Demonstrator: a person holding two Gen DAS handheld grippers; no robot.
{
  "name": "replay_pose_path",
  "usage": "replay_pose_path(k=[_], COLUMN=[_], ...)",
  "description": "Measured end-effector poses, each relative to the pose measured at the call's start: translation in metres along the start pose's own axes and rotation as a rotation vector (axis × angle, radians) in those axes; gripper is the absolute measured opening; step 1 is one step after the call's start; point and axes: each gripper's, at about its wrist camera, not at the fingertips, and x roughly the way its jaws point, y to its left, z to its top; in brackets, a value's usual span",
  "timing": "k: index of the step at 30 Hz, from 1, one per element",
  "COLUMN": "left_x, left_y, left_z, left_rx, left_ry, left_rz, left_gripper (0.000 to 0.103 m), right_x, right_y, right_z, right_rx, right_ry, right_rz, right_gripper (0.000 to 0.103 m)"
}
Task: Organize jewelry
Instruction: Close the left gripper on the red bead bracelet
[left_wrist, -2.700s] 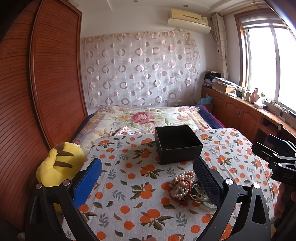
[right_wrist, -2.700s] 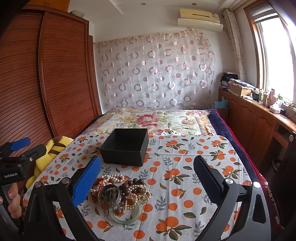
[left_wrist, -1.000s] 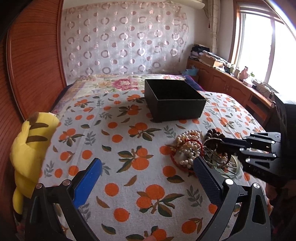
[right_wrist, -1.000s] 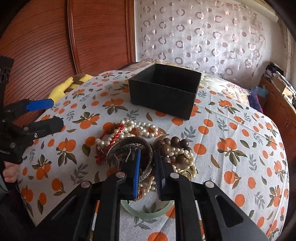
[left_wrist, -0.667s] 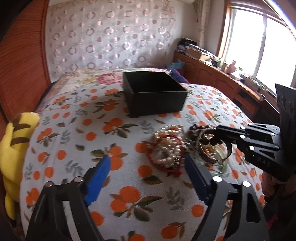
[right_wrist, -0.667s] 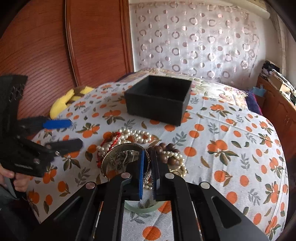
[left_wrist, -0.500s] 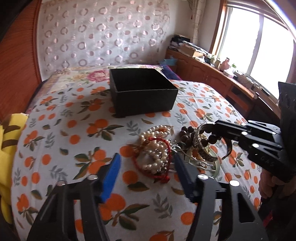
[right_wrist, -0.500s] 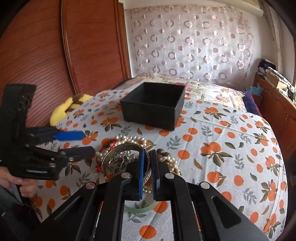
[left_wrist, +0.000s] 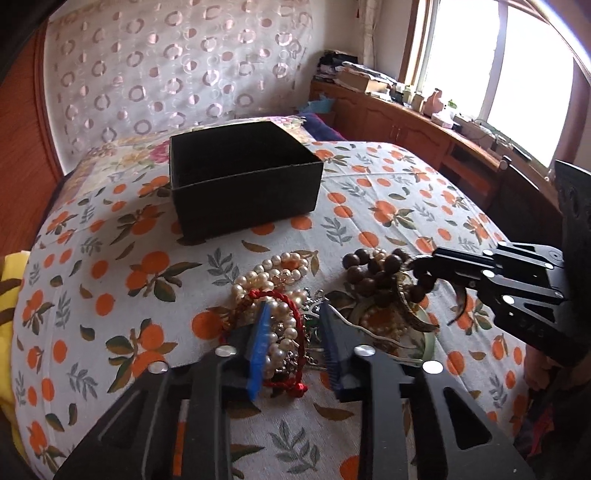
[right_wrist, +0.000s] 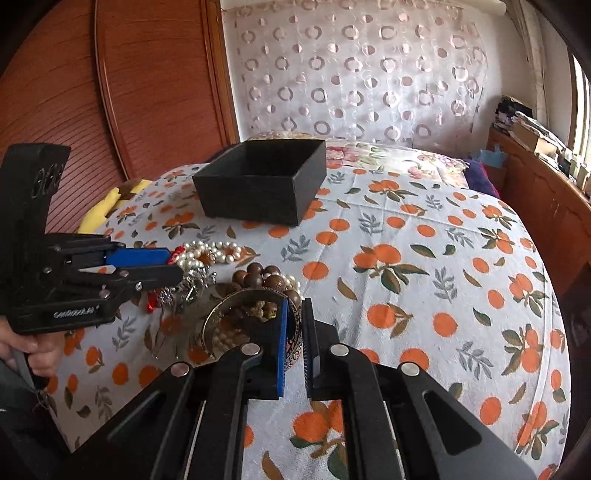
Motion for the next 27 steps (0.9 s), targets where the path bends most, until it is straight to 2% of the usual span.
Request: replay_pose_path(k=[2,4,17,27], left_x=[0.000,-0.003,-0.039,-0.042], left_y=[0.003,0.006,0.013,0.008], left_z=[0.000,0.000,0.000,-0.001], left_rx=[-0.007,-0.021,-0.076,-0.071], left_ry=[0.003,-0.011,-0.118,-0.118], left_rz=[0.000,-0.010,0.000,0.000], left_gripper=[0.006,0.003,0.002,0.002], right_x=[0.000,0.000,-0.016,-0.006], right_y=[0.000,0.001,-0.002,-0.006], right_z=[-0.001,-0.003,-0.019,-0.024], right_rx=[-0.008,-0.014,-0.025,0.022], right_ry=[0.007,0.013,0.035,0.095], right_rz=[-0.002,-0.003,-0.001,0.028], right_gripper=[0.010,0.012,0.012,0.013])
